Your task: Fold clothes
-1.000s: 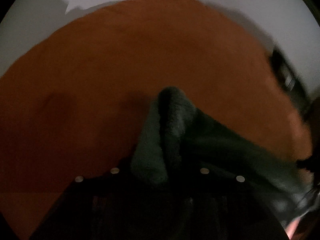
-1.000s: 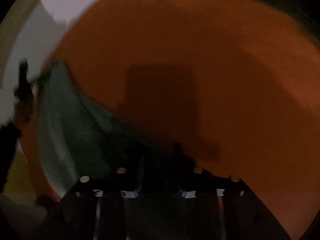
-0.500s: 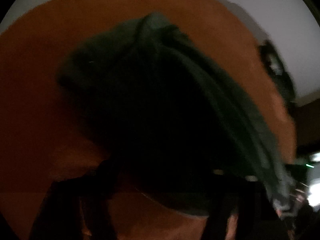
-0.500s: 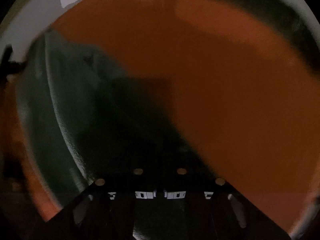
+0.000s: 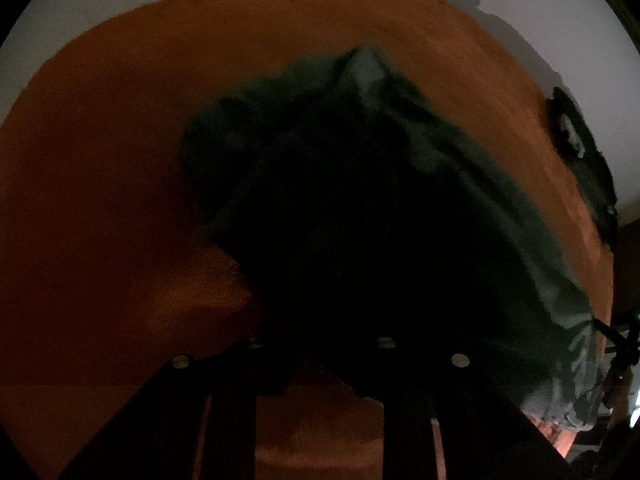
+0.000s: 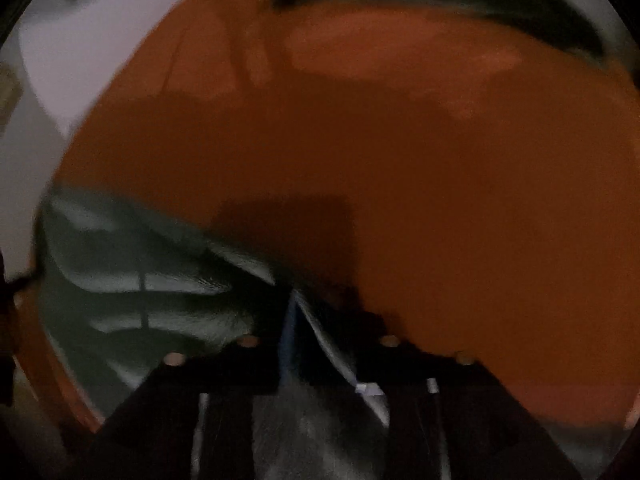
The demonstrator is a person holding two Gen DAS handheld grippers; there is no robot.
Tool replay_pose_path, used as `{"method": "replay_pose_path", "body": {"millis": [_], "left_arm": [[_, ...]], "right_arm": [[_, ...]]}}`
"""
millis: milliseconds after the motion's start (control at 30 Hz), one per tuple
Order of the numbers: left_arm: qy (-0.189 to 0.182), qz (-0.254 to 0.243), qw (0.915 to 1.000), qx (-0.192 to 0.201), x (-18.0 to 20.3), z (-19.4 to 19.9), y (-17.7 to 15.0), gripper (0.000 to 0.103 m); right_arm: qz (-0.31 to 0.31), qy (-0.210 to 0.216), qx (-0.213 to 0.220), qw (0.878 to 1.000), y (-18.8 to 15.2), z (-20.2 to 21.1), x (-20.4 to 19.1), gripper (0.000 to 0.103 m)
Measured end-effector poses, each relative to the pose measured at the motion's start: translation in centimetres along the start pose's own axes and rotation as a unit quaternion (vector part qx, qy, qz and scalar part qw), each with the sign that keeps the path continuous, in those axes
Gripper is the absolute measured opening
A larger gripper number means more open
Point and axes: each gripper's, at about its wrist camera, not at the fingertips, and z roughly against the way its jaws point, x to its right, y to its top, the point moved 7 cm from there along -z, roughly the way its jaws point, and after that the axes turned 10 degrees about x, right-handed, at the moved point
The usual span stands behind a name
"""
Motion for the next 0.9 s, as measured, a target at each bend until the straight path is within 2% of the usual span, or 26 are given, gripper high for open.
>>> {"method": "replay_pose_path", "body": {"millis": [33, 100, 200, 233, 300, 400, 567, 600, 633, 667, 700, 733, 833, 900], "left_arm": [[-0.004, -0.011, 0.9999, -0.001, 0.4, 1.1, 0.0, 0.025], [-0.010, -0.031, 0.9994, -0.002, 1.2, 3.2, 0.0, 0.031], [-0.011, -0.060, 0.9980, -0.018, 1.4, 4.8, -0.7, 0.053], [-0.012, -0.057, 0.9980, -0.025, 1.2, 4.4, -0.8, 0.056], [-0.013, -0.049, 0.9980, -0.038, 0.8, 3.4, -0.8, 0.056], [-0.033, 0.017, 0.9978, -0.055, 0.8, 0.5, -0.2, 0.056], [-0.005, 0.079, 0.9963, -0.035, 0.1, -2.8, -0.4, 0.056], [0.007, 0.074, 0.9970, -0.020, 0.3, -2.8, -0.3, 0.051], [0.019, 0.065, 0.9977, -0.006, 0.4, -2.3, 0.0, 0.038], [0.031, 0.056, 0.9979, 0.007, 0.5, -1.9, 0.3, 0.029], [0.042, 0.049, 0.9977, 0.020, 0.5, -1.4, 0.5, 0.012], [0.041, 0.058, 0.9971, 0.030, 0.2, -0.5, 0.9, 0.010], [0.051, 0.073, 0.9934, 0.071, -2.1, 2.9, 2.8, 0.007], [0.065, 0.078, 0.9928, 0.064, -4.8, 2.5, 2.7, 0.007]], "right_arm": [[-0.018, -0.002, 0.022, 1.000, -0.5, 2.5, 0.2, 0.031], [-0.065, -0.011, 0.072, 0.995, -3.1, 8.7, 1.5, 0.045], [-0.153, -0.027, 0.131, 0.979, -10.4, 16.2, 6.3, 0.053], [-0.195, -0.033, 0.141, 0.970, -13.2, 17.7, 8.6, 0.053], [-0.293, -0.044, 0.154, 0.943, -18.5, 17.9, 11.0, 0.053], [-0.397, -0.059, 0.129, 0.907, -22.7, 18.6, 16.1, 0.053], [-0.441, -0.116, 0.152, 0.877, -24.6, 20.2, 18.4, 0.053], [-0.446, -0.122, 0.154, 0.873, -24.9, 20.3, 19.4, 0.046], [-0.454, -0.122, 0.155, 0.869, -25.0, 20.3, 20.7, 0.036], [-0.465, -0.117, 0.160, 0.863, -25.0, 20.2, 20.7, 0.012], [-0.475, -0.113, 0.167, 0.857, -25.0, 20.5, 20.7, 0.011], [-0.477, -0.116, 0.177, 0.853, -25.0, 21.5, 20.4, 0.011], [-0.456, -0.138, 0.204, 0.856, -25.5, 24.8, 19.1, 0.011], [-0.455, -0.143, 0.180, 0.860, -27.9, 26.1, 20.3, 0.011]]}}
